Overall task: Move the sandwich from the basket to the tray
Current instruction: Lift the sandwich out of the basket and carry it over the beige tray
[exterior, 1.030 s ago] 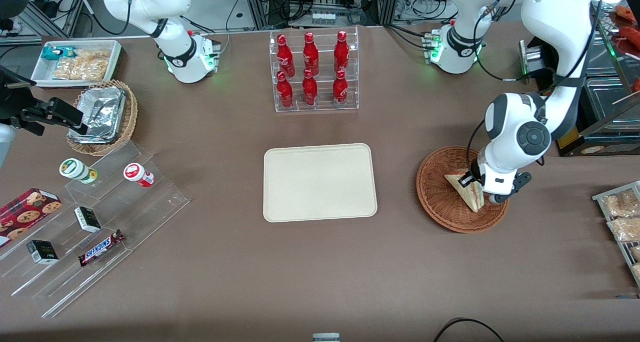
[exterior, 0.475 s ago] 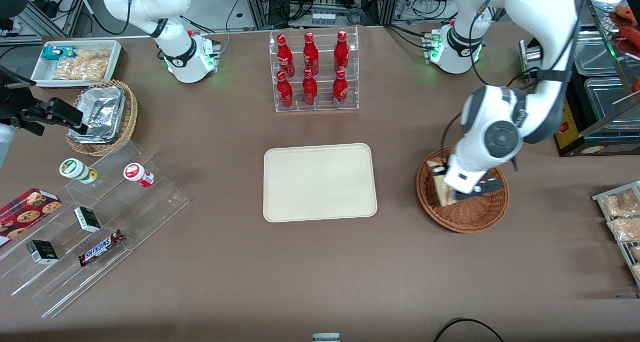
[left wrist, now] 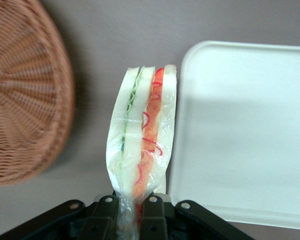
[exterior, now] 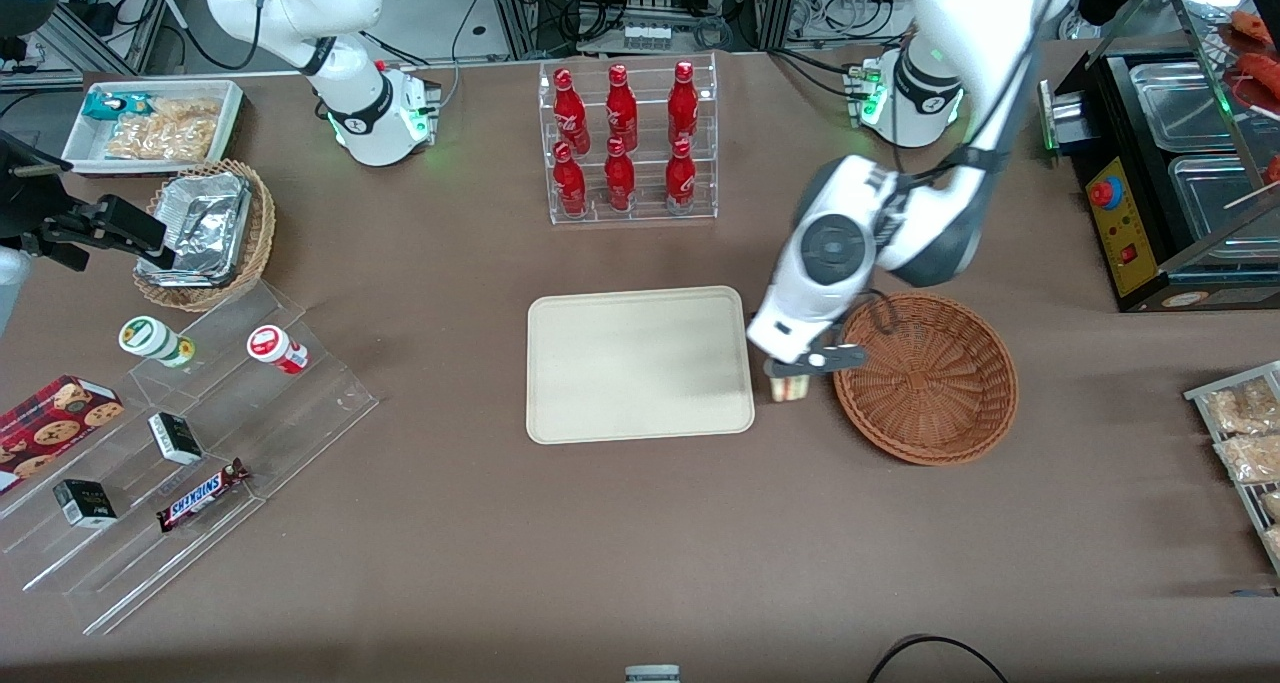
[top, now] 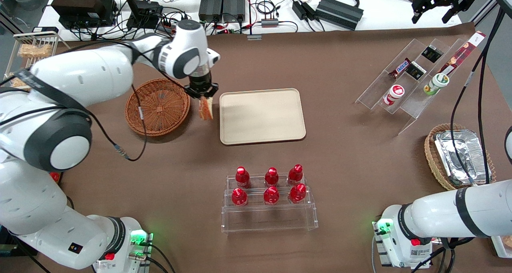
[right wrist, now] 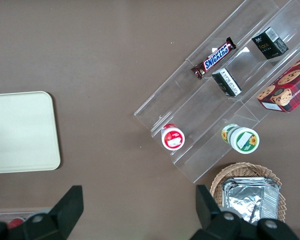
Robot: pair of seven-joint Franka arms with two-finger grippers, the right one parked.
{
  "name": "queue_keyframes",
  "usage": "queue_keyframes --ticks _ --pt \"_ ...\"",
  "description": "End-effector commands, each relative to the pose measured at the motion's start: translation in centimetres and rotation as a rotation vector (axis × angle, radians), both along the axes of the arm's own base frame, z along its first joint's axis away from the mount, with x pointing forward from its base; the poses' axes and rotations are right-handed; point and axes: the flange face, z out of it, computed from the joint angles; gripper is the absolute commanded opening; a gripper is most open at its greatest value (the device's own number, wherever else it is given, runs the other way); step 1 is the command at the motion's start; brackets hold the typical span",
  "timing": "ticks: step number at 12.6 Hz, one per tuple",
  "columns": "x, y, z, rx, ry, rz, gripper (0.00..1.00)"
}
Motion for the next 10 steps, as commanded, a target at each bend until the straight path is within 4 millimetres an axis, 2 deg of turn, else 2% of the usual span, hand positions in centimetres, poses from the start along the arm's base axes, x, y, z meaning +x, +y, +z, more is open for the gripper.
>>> queue_keyframes --ticks 1,4,6,8,10 --pt "0.6 -5.8 -0.7 -0.006 -0.018 0.037 0.00" --pt "-0.7 -12.0 -1.4 -0.015 -0.044 0.085 0.00" --pt "-2.2 -15.0 -2.2 -0.016 -0.049 0.091 0.00" --pt "-3.1 -17.1 -3.1 -0.018 -0.053 0.096 0.00" --pt "-3.1 -18.1 -3.6 -0.029 -0.052 0.092 0.00"
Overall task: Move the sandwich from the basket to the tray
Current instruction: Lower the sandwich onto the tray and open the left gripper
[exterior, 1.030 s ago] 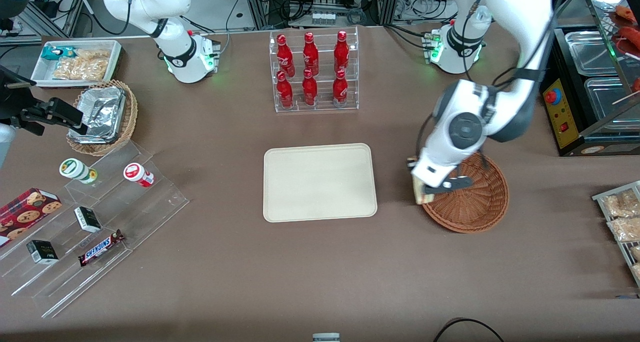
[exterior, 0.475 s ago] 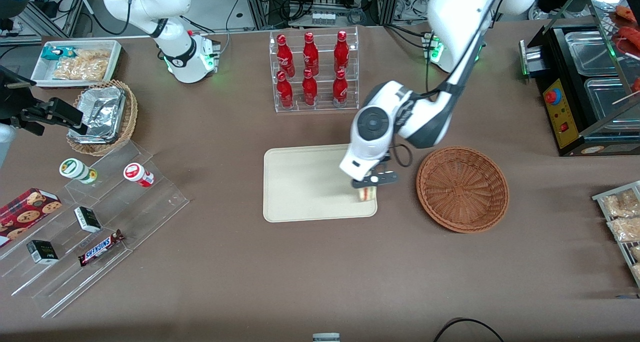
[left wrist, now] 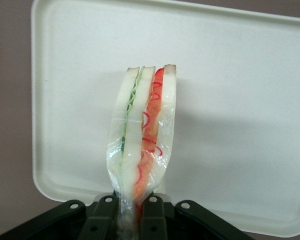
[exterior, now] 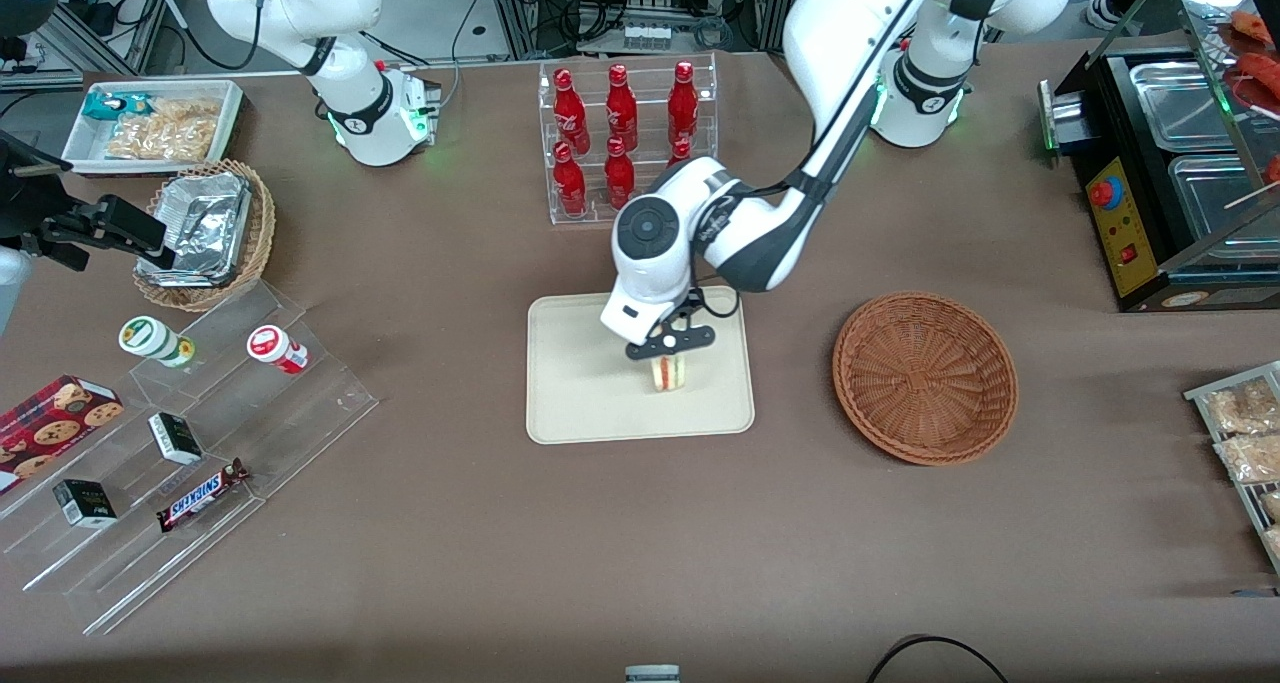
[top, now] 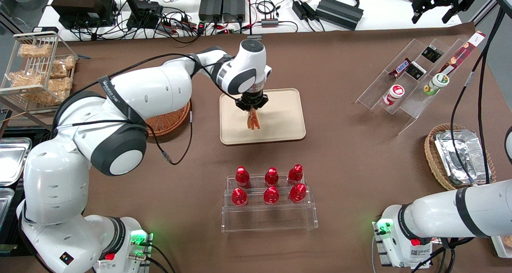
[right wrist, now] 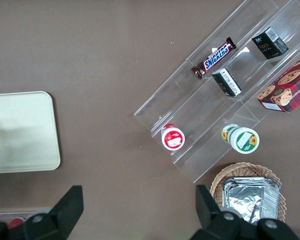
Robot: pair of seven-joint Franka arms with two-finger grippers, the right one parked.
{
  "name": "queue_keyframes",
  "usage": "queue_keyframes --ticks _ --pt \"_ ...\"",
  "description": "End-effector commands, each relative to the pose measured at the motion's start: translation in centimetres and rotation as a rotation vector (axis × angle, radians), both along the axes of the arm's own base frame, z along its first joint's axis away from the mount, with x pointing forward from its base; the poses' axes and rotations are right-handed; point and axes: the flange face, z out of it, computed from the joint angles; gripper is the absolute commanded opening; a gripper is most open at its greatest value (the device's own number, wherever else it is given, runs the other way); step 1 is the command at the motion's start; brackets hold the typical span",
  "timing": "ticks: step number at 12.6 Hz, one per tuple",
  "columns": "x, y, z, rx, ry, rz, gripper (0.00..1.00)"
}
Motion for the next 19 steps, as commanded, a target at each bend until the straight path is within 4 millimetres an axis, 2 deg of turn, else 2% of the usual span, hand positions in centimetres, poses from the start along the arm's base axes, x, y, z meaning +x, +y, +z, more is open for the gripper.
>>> queue_keyframes --ticks 1,13,14,15,16,18,19 --pt "-0.1 -1.8 -0.6 -0.015 0.013 0.003 0.00" --pt "0.4 -2.7 -3.7 -0.039 -0.002 -0.006 0.08" --pt "0.4 -2.7 -3.7 -0.040 -0.003 -0.006 0.19" --pt "0.6 -2.7 -3.5 -0.044 -0.008 -0.012 0.78" --pt "0.6 -2.8 -3.2 -0.047 -0.009 -0.008 1.00" --pt "0.8 -3.0 -1.8 -0.060 -0.025 -0.006 1.00" --pt "0.8 -3.4 -0.4 -0.067 -0.034 -0.007 1.00"
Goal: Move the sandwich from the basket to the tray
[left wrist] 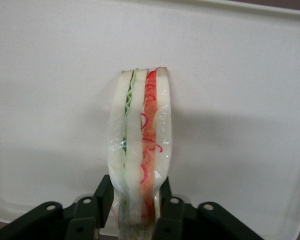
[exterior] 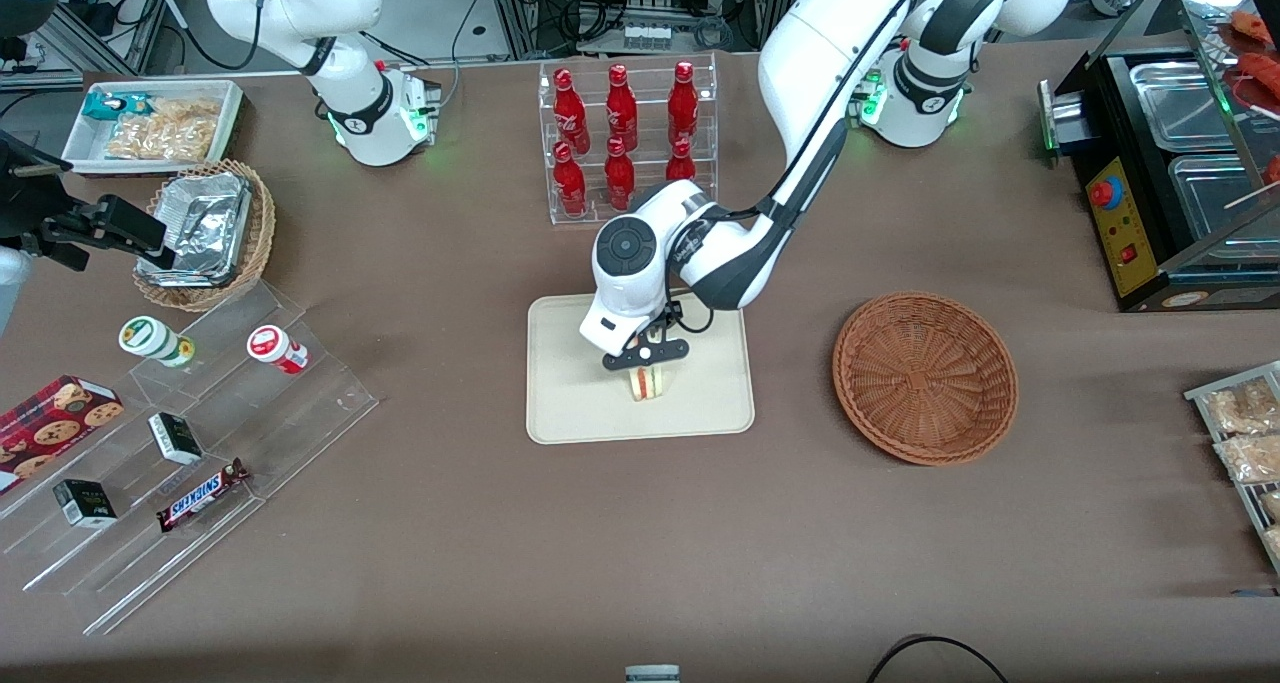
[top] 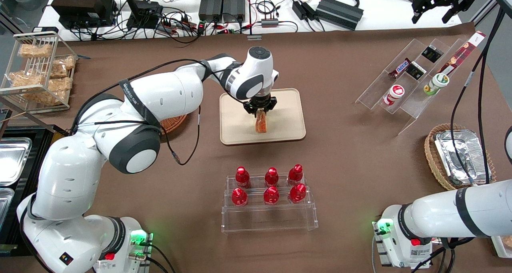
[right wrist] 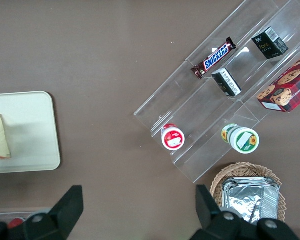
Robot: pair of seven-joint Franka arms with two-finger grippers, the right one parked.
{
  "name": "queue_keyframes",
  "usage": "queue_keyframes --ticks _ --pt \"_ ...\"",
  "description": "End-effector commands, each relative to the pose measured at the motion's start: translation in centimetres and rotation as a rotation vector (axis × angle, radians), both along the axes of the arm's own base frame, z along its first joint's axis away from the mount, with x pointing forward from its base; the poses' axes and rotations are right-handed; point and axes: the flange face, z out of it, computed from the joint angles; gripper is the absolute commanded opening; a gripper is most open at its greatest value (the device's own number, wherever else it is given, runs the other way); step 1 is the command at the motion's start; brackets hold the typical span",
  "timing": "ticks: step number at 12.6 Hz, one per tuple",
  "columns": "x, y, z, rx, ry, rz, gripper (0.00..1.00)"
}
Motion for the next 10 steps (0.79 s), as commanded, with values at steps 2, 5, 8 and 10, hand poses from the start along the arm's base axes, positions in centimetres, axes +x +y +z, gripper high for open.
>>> queue_keyframes --ticks 2,5,8,10 --pt "0.1 -0.6 5.5 -0.028 -0.027 0.006 1.00" --pt "0.1 0.9 11.1 -0.008 -0.038 0.002 1.00" --pt "2.1 6.4 15.4 0.047 0.025 0.014 1.00" --pt "4.2 12.6 17.2 0.104 0.097 0.083 1.00"
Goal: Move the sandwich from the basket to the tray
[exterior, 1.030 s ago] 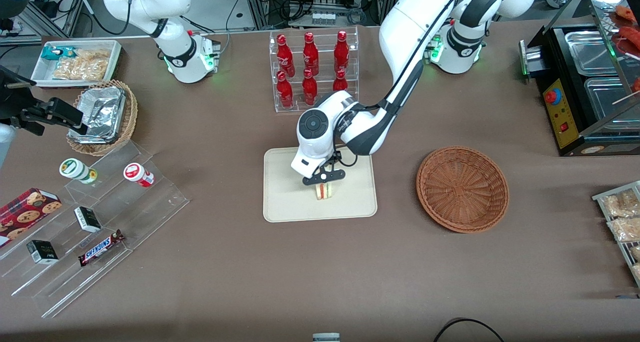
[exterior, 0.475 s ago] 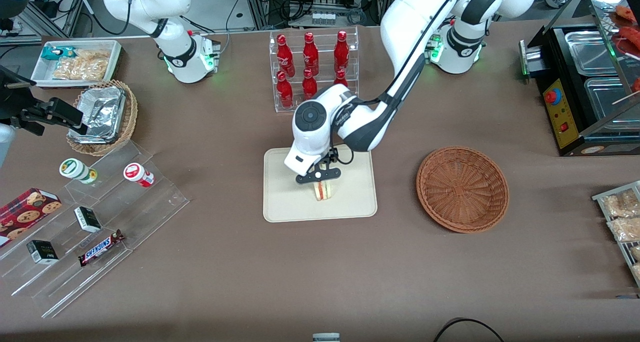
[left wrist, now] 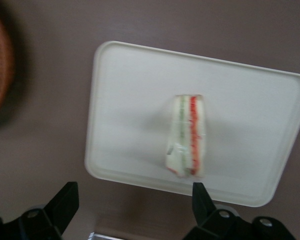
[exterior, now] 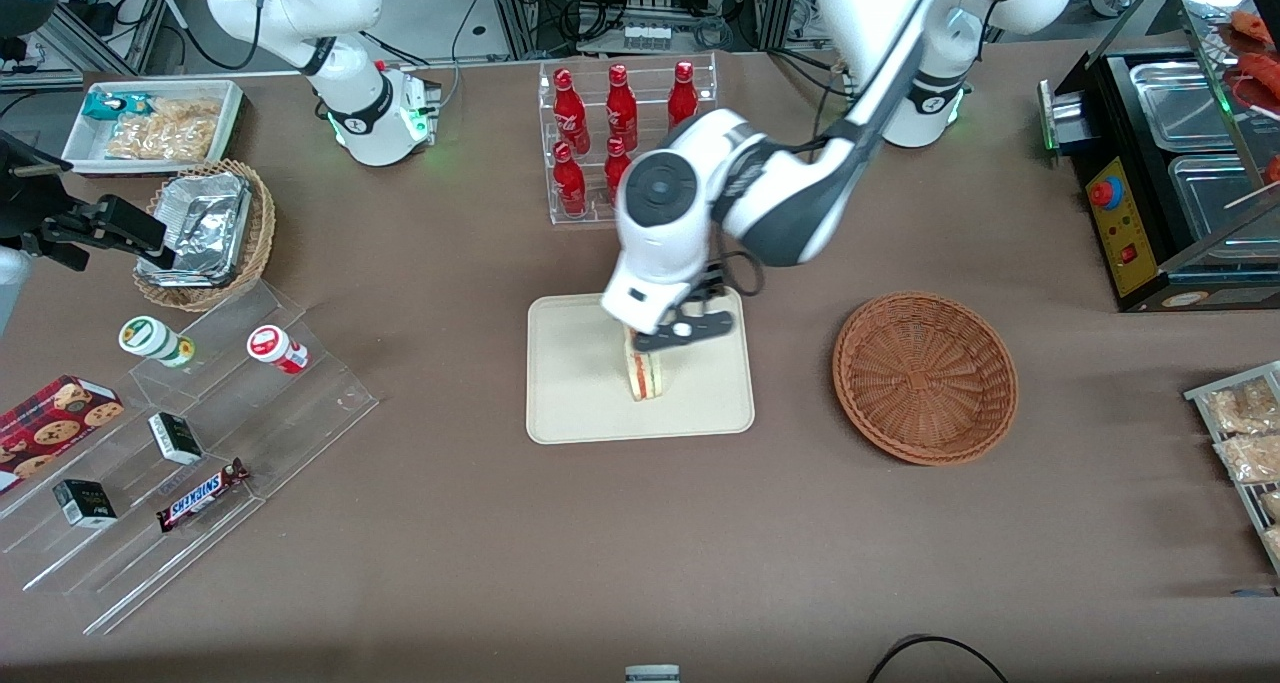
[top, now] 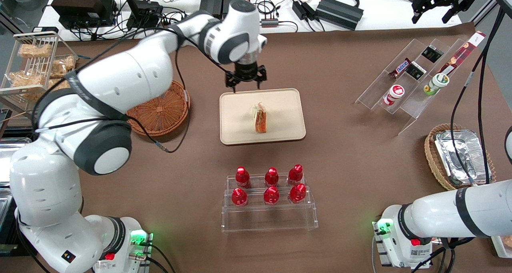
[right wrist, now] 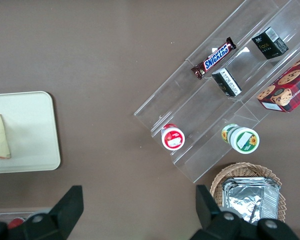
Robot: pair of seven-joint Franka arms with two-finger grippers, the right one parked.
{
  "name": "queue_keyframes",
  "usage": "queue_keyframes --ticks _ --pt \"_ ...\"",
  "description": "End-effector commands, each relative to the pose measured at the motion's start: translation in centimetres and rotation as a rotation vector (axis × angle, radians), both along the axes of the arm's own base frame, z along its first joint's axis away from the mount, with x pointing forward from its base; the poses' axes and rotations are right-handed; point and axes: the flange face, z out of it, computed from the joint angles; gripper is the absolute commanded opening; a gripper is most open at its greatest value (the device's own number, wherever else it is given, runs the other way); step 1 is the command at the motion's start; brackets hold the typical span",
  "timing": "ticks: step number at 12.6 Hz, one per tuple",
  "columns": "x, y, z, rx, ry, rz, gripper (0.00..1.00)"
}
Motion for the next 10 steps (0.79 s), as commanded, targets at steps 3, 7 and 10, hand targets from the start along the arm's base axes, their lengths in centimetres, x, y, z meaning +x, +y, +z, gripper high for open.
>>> queue_keyframes --ticks 3,7,10 --pt "4.0 11.9 3.7 0.044 0.079 0.103 1.00" --pt "5.7 19.5 5.3 0.029 0.133 0.038 1.00" --pt "5.3 25.4 6.6 0.005 0.147 -0.014 1.00"
